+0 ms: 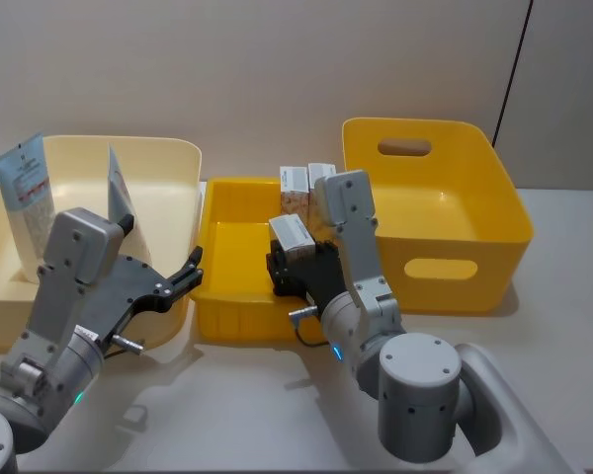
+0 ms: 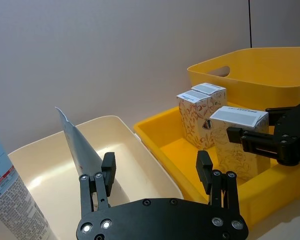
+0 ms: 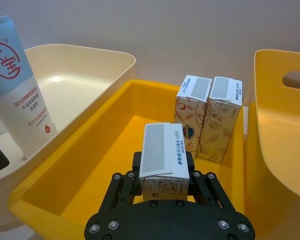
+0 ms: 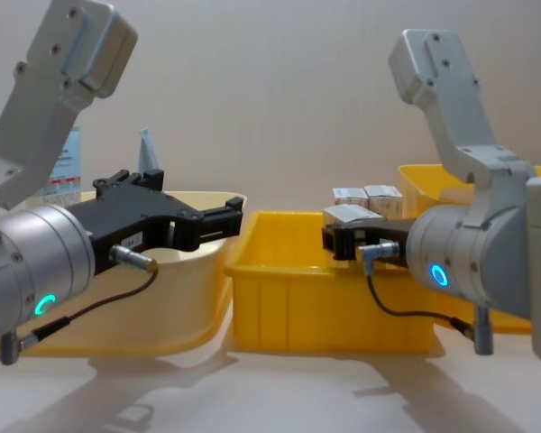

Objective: Bimanual collaborative sorting of washing and personal care products

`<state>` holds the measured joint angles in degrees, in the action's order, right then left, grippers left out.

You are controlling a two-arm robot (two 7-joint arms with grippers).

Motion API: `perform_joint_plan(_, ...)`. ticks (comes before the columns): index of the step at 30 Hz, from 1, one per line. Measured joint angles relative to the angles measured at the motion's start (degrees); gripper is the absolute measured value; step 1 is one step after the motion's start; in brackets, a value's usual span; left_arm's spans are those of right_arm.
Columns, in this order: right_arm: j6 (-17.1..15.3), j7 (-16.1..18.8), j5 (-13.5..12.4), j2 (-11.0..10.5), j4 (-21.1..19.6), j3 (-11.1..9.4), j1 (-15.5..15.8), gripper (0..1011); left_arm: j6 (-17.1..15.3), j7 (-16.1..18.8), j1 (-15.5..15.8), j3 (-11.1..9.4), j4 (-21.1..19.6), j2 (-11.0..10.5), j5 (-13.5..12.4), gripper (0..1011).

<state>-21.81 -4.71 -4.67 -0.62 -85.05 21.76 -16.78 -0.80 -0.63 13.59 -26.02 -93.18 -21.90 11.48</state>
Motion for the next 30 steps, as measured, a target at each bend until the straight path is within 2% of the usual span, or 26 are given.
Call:
perform_joint_plan(6, 0.15, 0.38, 0.09, 0.0, 0.08, 0.04, -0.22, 443, 0.0, 0.0, 0.0, 0.0, 0.0, 0.0, 0.0, 1004)
perform_joint_plan(19, 4.14, 3.19, 0.15, -0.34, -0.42, -0.01, -2.97, 441, 0.0, 0.0, 0.0, 0.0, 0.0, 0.0, 0.0, 1002)
perform_joint_plan(30, 7.84, 4.42, 0.69, -0.66, -2.41, -1.54, -6.59, 443, 0.0, 0.0, 0.0, 0.0, 0.0, 0.0, 0.0, 1003)
